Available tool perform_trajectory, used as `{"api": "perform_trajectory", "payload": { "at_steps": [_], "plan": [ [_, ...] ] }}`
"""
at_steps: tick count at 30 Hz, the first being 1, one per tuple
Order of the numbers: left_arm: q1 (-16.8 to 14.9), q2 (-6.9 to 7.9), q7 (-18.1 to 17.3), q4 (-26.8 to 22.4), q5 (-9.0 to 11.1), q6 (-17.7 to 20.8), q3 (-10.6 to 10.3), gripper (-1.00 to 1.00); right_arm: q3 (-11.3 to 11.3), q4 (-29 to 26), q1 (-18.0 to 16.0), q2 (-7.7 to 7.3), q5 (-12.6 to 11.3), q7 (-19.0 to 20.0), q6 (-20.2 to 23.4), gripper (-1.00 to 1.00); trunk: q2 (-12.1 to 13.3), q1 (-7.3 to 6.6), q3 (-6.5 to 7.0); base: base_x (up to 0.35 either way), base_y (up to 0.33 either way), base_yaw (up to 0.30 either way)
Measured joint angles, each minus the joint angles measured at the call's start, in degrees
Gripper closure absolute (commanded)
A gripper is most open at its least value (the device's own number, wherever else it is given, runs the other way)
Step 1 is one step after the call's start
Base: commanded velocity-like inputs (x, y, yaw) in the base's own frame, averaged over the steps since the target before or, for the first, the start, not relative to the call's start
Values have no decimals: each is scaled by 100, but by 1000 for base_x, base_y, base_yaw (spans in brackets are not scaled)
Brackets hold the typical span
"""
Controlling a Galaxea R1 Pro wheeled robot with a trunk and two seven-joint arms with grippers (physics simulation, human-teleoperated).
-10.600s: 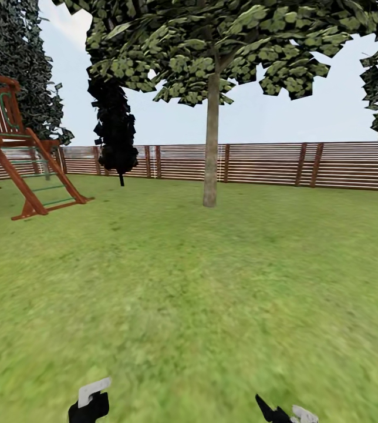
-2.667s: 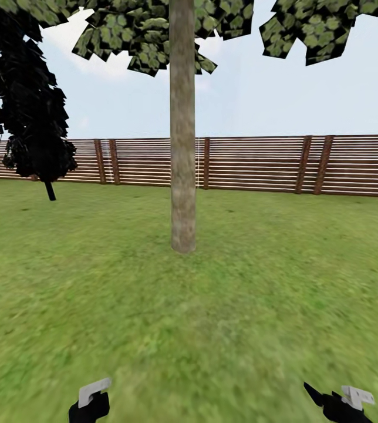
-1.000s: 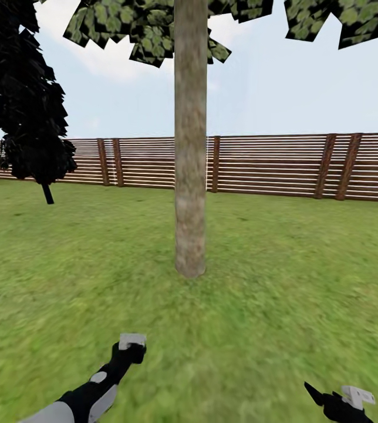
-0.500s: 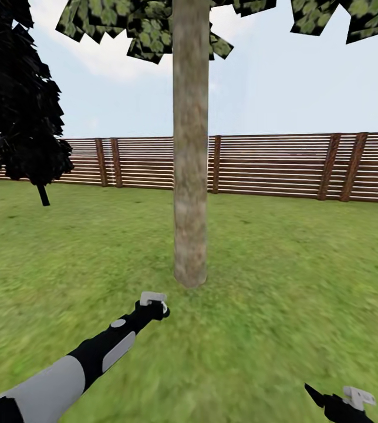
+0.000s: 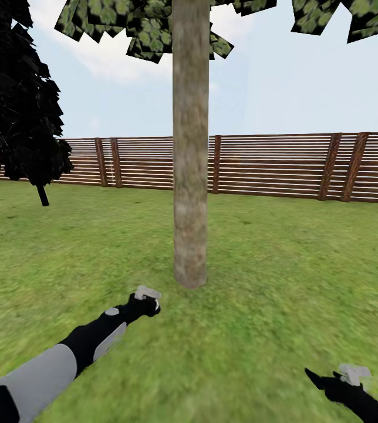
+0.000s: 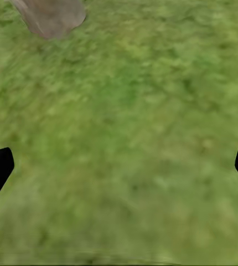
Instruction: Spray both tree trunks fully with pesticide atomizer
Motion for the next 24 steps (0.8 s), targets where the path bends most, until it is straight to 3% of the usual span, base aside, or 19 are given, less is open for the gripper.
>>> {"api": "perform_trajectory", "payload": {
  "at_steps": [2,3,4,6,7,8,9,12,14,16,19,21,24],
  "plan": [
    [-146,10,-991,4,-1325,362,12,100,1593,-98,-134,-7,-20,-6,1058,-100,0,0,0,0,0,0],
    [-169,13,-1423,4,-1640,413,17,100,2028,-209,-219,-8,-26,-6,1382,-100,0,0,0,0,0,0],
    [-211,28,-2075,5,-1925,455,19,100,2432,-355,-388,-2,-42,3,1692,-100,0,0,0,0,0,0],
    [-309,101,-3247,5,-2232,489,24,100,3005,-504,-613,10,-41,243,1956,-100,0,0,-1,0,0,0],
    [-331,138,-3769,5,-2392,495,23,100,3254,-590,-653,8,-40,562,2004,-100,0,0,-1,0,0,0],
    [-342,169,-4248,6,-2615,498,18,100,3416,-770,-673,10,-42,955,2030,-100,0,0,-1,0,0,0],
    [-347,188,-4540,9,-2811,496,16,100,3479,-884,-681,9,-39,1209,2041,100,0,0,-1,0,0,0],
    [-353,297,-5569,26,-3474,417,-1,100,3576,-1059,-691,12,-38,1783,2052,100,0,0,-1,0,0,0],
    [-355,376,-5986,37,-3636,176,-5,100,3629,-1083,-693,18,-38,2017,2048,100,0,0,-1,0,0,0],
    [-355,397,-6404,46,-3690,0,-12,100,4091,-1093,-693,105,-39,2109,2033,100,0,0,-1,0,0,0],
    [-355,388,-6617,43,-3869,-54,-37,100,4639,-1160,-693,179,-51,2136,2013,100,0,0,-1,0,0,0],
    [-355,371,-6660,41,-4161,-61,-33,100,4762,-1342,-693,380,-57,2147,2009,100,0,0,-1,0,0,0],
    [-355,226,-6866,39,-4329,-62,-22,100,4905,-1463,-693,678,-52,2493,2001,100,0,0,-1,0,0,0]
  ]
}}
